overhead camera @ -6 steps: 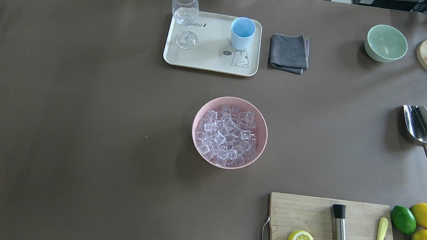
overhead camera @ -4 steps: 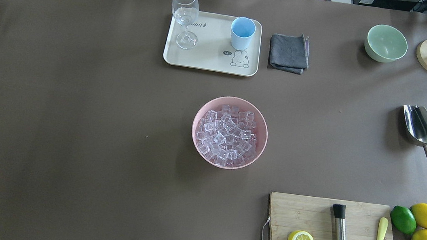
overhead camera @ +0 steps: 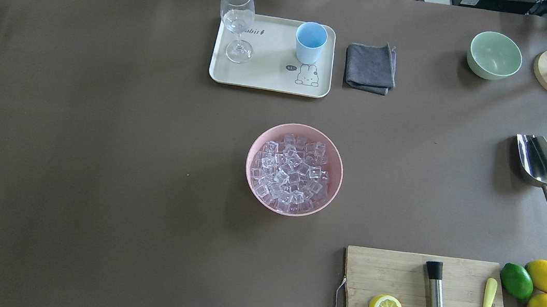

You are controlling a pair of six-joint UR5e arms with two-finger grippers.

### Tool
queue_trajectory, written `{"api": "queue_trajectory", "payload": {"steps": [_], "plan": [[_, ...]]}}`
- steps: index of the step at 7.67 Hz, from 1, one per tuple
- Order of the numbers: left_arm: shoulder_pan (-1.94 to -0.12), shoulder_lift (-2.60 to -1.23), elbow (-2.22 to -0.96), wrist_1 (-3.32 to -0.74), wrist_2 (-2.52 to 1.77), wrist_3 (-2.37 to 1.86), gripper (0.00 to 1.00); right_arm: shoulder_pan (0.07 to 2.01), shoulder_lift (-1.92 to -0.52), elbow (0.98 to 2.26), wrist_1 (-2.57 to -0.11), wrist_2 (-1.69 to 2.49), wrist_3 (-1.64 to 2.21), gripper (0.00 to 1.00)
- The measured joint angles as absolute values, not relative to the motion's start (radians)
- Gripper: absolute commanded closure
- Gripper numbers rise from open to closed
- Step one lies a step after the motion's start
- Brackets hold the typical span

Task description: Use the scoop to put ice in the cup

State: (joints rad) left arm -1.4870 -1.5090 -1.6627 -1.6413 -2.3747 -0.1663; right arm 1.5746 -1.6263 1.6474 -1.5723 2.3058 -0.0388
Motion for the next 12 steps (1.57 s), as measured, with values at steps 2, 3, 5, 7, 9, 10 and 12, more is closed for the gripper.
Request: {"api": "queue_trajectory", "payload": {"steps": [2,3,5,7,9,10,12], "plan": [[-1.484,-1.51,-1.663,-1.641,-2.375,-0.166,0.02,1.574,-1.636,1.656,-1.572,2.31,-0.04,0.0],[-1.483,-1.511,-1.663,-1.642,-2.376,-0.166,0.02,1.572,-1.635,1.666,-1.572,2.313,-0.036,0.0],[-1.481,-1.511,-1.664,-1.642,-2.376,-0.165,0.02,1.535,-1.633,1.666,-1.572,2.317,-0.029,0.0],[-1.461,-1.514,-1.668,-1.643,-2.379,-0.165,0.02,1.455,-1.625,1.674,-1.572,2.347,0.05,0.0],[-1.44,-1.526,-1.678,-1.644,-2.382,-0.166,0.02,1.393,-1.619,1.718,-1.571,2.387,0.177,0.0],[-1.426,-1.531,-1.697,-1.644,-2.387,-0.166,0.02,1.361,-1.619,1.743,-1.571,2.398,0.224,0.0],[-1.358,-1.563,-1.765,-1.644,-2.392,-0.168,0.02,1.279,-1.631,1.771,-1.533,2.403,0.282,0.0]]}}
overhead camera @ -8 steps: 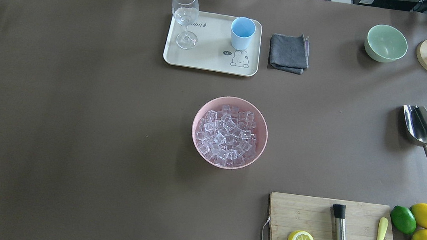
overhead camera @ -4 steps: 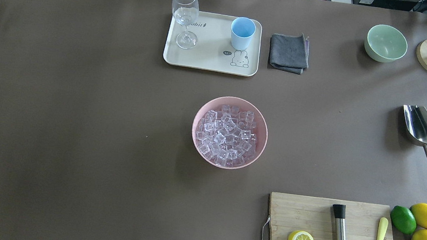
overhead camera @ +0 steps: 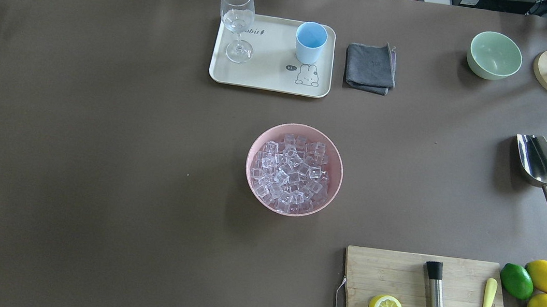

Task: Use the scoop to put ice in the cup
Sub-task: 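Grasp the metal scoop handle with the right gripper while the left reaches toward the bowl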

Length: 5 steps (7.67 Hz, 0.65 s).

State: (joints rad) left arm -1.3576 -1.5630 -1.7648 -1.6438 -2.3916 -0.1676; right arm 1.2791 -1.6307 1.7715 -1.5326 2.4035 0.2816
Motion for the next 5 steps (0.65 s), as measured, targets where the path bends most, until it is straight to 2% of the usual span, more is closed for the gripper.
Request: {"api": "queue_trajectory", "payload": {"steps": [3,5], "plan": [[-1.237,-1.672,-1.808,-1.644,-2.422,-0.169,0.02,1.191,-1.68,1.71,-1.324,2.374,0.363,0.0],[-1.149,-1.754,-1.81,-1.66,-2.443,-0.168,0.02,1.135,-1.677,1.672,-1.277,2.335,0.405,0.0]]}}
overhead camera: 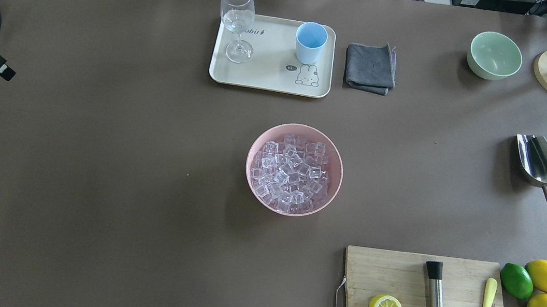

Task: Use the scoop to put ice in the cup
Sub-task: 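Grasp the metal scoop handle with the right gripper while the left reaches toward the bowl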

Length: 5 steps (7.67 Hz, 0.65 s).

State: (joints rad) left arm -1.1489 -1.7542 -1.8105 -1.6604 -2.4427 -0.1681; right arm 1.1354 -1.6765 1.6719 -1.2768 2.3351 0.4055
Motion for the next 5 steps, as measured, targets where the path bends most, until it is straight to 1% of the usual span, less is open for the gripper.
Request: {"api": "queue_trajectory", "payload": {"steps": [2,3,4,5], "plan": [[-1.032,-1.791,-1.799,-1.812,-2.442,-0.171,0.02,1.104,-1.672,1.656,-1.268,2.323,0.422,0.0],[-0.993,-1.803,-1.795,-1.859,-2.44,-0.175,0.02,1.093,-1.671,1.649,-1.268,2.317,0.425,0.02],[-0.969,-1.815,-1.794,-1.88,-2.439,-0.179,0.02,1.082,-1.67,1.644,-1.268,2.313,0.43,0.09],[-0.954,-1.836,-1.792,-1.884,-2.439,-0.18,0.02,1.075,-1.667,1.642,-1.268,2.311,0.453,0.26]]}}
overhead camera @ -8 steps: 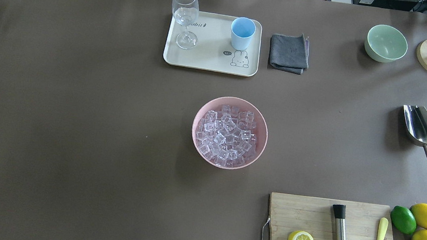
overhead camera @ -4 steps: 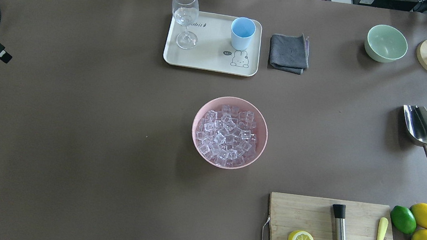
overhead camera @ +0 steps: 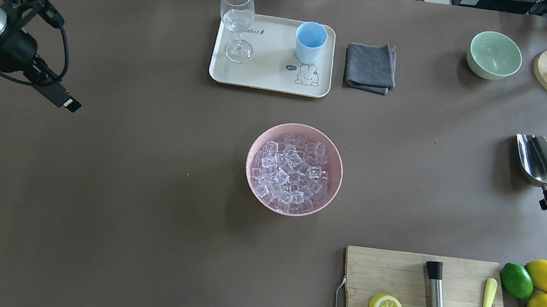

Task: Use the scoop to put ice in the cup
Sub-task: 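Grasp the metal scoop handle with the right gripper while the left reaches toward the bowl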

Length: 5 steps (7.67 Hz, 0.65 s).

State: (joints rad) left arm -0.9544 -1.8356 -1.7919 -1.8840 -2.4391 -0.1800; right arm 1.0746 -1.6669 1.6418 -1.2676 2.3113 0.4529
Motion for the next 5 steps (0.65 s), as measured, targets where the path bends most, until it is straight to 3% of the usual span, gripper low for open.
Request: {"api": "queue_trajectory", "payload": {"steps": [2,3,4,5], "plan": [[-0.916,-1.88,-1.775,-1.882,-2.435,-0.181,0.02,1.062,-1.659,1.635,-1.267,2.307,0.475,0.73],[-0.894,-1.907,-1.761,-1.881,-2.423,-0.181,0.02,1.06,-1.656,1.633,-1.268,2.306,0.478,0.88],[-0.869,-1.926,-1.753,-1.883,-2.406,-0.178,0.02,1.059,-1.655,1.632,-1.268,2.305,0.48,1.0],[-0.842,-1.936,-1.75,-1.887,-2.387,-0.175,0.02,1.059,-1.654,1.632,-1.268,2.305,0.48,1.0]]}}
